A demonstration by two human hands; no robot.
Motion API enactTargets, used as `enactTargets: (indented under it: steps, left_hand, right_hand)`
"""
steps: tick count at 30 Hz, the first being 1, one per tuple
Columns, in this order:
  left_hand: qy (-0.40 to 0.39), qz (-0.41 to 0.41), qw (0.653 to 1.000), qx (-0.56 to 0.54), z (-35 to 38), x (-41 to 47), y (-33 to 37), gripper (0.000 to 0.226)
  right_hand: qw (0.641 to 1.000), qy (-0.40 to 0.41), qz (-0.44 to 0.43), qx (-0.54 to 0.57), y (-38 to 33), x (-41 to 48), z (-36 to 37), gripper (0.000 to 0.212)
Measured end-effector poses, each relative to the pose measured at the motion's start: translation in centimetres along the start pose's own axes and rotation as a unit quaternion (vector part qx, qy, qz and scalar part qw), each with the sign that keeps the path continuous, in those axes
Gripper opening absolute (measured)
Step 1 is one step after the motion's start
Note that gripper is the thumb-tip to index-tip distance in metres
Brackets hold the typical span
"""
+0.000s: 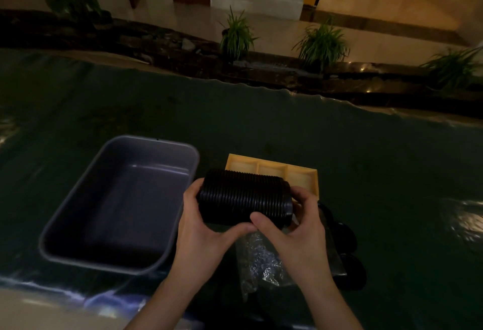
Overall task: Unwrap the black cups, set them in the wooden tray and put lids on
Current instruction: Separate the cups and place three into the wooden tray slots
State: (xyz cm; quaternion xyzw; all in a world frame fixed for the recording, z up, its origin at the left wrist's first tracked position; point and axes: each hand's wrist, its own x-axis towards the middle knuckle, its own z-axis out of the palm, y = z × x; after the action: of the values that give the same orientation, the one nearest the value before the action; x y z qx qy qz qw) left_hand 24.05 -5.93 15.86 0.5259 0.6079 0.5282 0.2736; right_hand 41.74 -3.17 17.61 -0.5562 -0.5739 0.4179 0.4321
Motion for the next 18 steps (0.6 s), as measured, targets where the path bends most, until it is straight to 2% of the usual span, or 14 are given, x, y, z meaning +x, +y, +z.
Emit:
enactTargets:
  steps: [8,15,17,18]
  left_hand:
    - [0.003,-0.009,1.000,-0.016,-0.1,0.3,-0.3,0.096]
    - [-0.012,-0.016,1.000,-0.009,0.3,0.3,-0.3,0.099]
    - [-0.012,-0.016,1.000,-0.006,0.3,0.4,-0.3,0.097]
    - [-0.010,-0.017,1.000,-0.005,0.3,0.5,-0.4,0.096]
  right_hand:
    - [0.999,0.029,0.004,0.045,0.4,0.1,-0.1,0.060]
    - [0.989,0.016,0.023,0.144,1.0,0.0,0.5,0.047]
    - [0.989,0.011,0.020,0.146,1.2,0.1,0.7,0.053]
    - [0.991,0.003,0.020,0.134,1.2,0.2,0.9,0.064]
